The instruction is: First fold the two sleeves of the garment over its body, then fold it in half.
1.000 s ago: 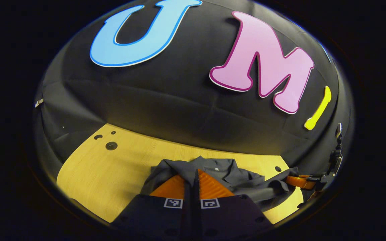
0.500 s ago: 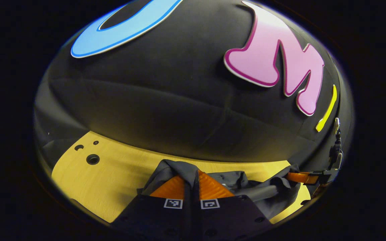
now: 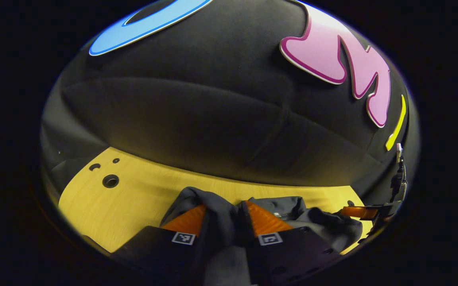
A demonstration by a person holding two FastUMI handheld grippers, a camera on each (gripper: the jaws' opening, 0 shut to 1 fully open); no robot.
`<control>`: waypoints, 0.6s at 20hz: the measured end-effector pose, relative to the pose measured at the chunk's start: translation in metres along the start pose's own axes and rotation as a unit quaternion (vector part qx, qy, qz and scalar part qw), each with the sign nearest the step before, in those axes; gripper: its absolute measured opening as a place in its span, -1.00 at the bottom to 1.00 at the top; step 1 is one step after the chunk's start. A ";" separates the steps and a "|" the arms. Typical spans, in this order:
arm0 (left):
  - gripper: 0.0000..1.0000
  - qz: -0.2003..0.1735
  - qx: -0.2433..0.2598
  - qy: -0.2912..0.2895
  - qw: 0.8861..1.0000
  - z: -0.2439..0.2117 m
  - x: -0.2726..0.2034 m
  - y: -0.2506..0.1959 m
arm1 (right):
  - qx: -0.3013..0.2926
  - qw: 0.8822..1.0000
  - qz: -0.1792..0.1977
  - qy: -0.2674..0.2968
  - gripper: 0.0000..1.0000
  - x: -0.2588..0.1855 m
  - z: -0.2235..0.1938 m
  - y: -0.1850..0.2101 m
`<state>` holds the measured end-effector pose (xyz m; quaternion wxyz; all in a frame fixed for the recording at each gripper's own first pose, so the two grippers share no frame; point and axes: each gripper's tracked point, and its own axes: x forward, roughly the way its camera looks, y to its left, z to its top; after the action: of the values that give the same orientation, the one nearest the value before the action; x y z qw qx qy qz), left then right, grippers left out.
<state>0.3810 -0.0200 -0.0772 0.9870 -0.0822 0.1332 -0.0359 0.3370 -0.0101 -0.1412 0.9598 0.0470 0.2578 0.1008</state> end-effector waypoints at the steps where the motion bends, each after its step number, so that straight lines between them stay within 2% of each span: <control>1: 0.10 0.005 0.002 -0.006 1.000 0.004 -0.010 0.002 | 0.000 1.000 0.003 -0.007 -0.09 -0.004 0.003 0.001; 2: 0.22 0.007 0.002 -0.012 1.000 0.006 -0.015 0.001 | -0.003 1.000 0.000 -0.011 0.20 -0.012 0.005 0.000; 4: 0.72 0.017 0.012 -0.032 0.999 0.017 -0.037 0.003 | -0.010 1.000 -0.003 -0.025 0.78 -0.032 0.014 -0.002; 5: 0.96 0.024 0.020 -0.043 0.999 0.023 -0.048 0.005 | -0.014 0.999 -0.008 -0.033 0.85 -0.042 0.015 -0.003; 6: 0.93 0.030 0.028 -0.053 0.998 0.027 -0.063 0.008 | -0.017 0.999 -0.011 -0.041 0.97 -0.054 0.018 -0.003; 8: 0.92 0.039 0.031 -0.073 0.996 0.039 -0.096 0.010 | -0.024 0.998 -0.017 -0.061 0.97 -0.083 0.022 -0.001; 12: 0.92 0.036 0.006 -0.105 0.994 0.050 -0.169 0.012 | -0.047 0.994 -0.035 -0.097 0.97 -0.147 0.022 0.002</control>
<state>0.2324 0.0148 0.0122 0.9967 -0.0750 0.0311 0.0075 0.2239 -0.0410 -0.0505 0.9844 0.0025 0.1599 0.0739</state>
